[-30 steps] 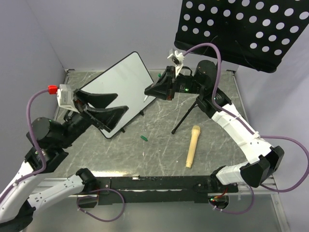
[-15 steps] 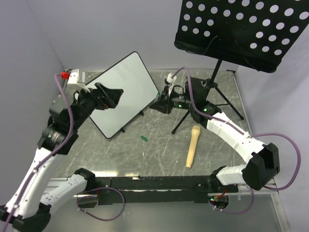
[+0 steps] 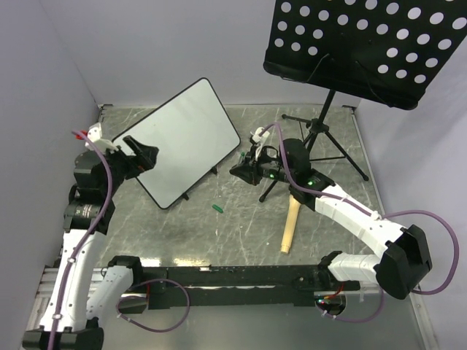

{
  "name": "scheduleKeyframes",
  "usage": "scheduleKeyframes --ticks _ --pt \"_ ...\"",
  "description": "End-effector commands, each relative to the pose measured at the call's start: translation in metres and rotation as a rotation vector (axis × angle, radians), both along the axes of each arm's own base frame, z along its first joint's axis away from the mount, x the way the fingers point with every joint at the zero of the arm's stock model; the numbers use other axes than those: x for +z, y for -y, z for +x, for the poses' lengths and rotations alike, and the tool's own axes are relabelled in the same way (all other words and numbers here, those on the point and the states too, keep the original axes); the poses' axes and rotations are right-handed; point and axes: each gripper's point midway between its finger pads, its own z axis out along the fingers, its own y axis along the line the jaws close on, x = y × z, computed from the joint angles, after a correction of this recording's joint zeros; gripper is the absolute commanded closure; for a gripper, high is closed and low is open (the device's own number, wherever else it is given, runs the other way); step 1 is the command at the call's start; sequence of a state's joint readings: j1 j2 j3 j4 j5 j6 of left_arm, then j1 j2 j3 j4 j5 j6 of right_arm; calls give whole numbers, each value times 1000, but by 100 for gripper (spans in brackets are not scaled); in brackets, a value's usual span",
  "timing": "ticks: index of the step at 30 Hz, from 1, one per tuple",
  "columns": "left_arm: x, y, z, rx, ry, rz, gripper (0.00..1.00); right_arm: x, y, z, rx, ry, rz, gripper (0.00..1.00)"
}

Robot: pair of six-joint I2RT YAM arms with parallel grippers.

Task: Write a sentence on the whiteboard
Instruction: Pick up the whiteboard from the whiteboard stand.

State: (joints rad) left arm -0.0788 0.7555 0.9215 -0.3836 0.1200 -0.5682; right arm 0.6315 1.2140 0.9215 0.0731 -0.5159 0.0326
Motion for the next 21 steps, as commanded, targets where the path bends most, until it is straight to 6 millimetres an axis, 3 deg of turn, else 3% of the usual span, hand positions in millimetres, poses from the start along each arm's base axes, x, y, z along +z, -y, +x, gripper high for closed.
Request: scheduleKeyframes --ticks 1,6,10,13,16,21 --pt "2 -21 6 31 45 5 3 20 -1 6 -15 80 52 100" --pt "4 -37 7 27 59 12 1 18 0 1 32 57 65 100" --pt "18 -71 12 79 98 34 1 19 0 -3 73 56 73 100" --pt "23 -85 19 81 122 8 3 17 -3 -6 106 44 75 100" --pt "9 -92 21 75 104 -8 3 18 -3 -10 128 34 81 100" --pt "-15 -87 23 0 119 -41 1 17 -4 -10 138 27 81 100"
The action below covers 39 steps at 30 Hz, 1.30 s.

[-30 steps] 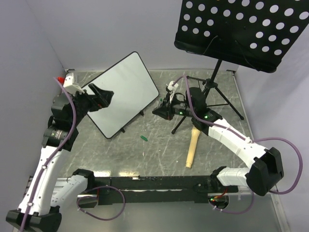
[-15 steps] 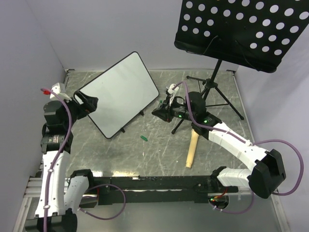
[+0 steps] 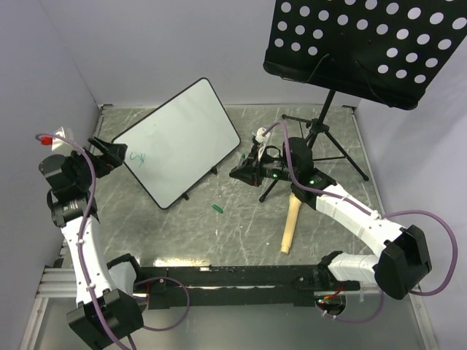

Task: Write a sentence on the whiteboard
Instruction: Pick up the whiteboard from the whiteboard stand.

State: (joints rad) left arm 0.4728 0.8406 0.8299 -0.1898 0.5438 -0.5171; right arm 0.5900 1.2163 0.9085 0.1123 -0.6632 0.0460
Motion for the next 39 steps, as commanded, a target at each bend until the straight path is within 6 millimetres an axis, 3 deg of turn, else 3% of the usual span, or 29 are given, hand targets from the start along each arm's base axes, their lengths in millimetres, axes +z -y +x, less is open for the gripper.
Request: scheduleKeyframes --ticks 1,7,12,18,25,35,38,39 --pt "-1 17 2 -137 80 -11 2 13 -4 0 38 33 39 100" --pt "-25 7 19 -151 37 -10 8 13 -3 -1 45 26 43 100" --pt "-28 3 29 -172 42 1 16 13 -3 0 45 21 46 100" --pt "-38 4 42 -242 26 -15 34 12 -3 0 49 10 46 100" --pt "-48 0 50 -270 28 22 36 9 -4 3 47 -8 42 100" --pt "-42 0 62 -318 95 53 41 3 -6 6 50 -35 34 100" --pt "-46 1 65 -337 89 47 51 1 -6 7 50 -39 32 100" --pt "-46 1 65 -347 88 43 61 1 -7 7 53 -40 31 100"
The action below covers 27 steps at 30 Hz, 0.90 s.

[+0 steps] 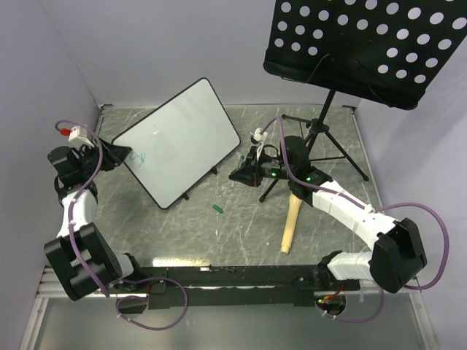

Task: Write a sentence on the whiteboard
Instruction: Pick up the whiteboard from the whiteboard stand.

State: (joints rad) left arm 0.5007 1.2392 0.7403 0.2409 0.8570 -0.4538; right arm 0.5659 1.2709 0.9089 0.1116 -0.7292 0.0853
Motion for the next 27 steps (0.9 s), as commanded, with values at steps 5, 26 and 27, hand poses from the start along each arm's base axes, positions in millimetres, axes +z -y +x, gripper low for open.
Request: scheduleKeyframes --ticks 5,26,27 --pt "28 -3 12 -49 105 63 77 17 -4 7 19 47 36 100" --pt "77 6 6 -106 412 247 99 16 -3 7 22 42 34 100" --pt "77 7 6 -118 417 244 99 15 -3 8 20 41 34 100"
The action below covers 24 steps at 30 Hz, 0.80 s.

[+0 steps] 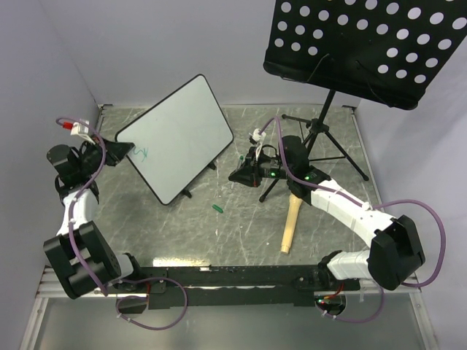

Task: Write a sentence on the whiteboard
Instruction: Pick up the whiteboard from the whiteboard stand.

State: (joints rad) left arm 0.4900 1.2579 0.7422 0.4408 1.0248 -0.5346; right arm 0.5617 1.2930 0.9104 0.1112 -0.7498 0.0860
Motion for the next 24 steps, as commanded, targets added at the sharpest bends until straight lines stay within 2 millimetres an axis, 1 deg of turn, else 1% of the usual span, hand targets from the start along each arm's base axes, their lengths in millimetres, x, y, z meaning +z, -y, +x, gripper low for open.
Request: scheduleKeyframes --ticks 1,4,6,8,9,12,15,18,21,22,24 --pt "47 -17 7 64 305 223 99 23 -1 7 5 63 42 100" --pt "57 -10 3 41 347 202 99 22 -1 8 3 63 41 100" --pt "71 -8 2 31 385 203 99 22 -1 8 6 60 41 100" --pt "79 -5 0 11 388 168 99 23 -1 7 8 62 43 100" --pt "90 -4 -1 5 413 170 99 24 0 8 6 64 44 100" --pt "106 0 -5 -3 436 147 99 25 1 8 4 66 45 100" --pt "119 4 -10 -14 458 128 99 25 2 9 -2 66 46 100" --pt "126 8 -13 -30 458 81 99 26 3 10 -4 66 48 100" --pt "136 12 -20 -43 484 37 99 28 4 10 -7 72 51 100" --pt "142 14 -23 -54 500 17 99 28 5 10 -10 72 50 100" --pt "148 16 -26 -64 494 -33 99 30 6 10 -10 77 54 100"
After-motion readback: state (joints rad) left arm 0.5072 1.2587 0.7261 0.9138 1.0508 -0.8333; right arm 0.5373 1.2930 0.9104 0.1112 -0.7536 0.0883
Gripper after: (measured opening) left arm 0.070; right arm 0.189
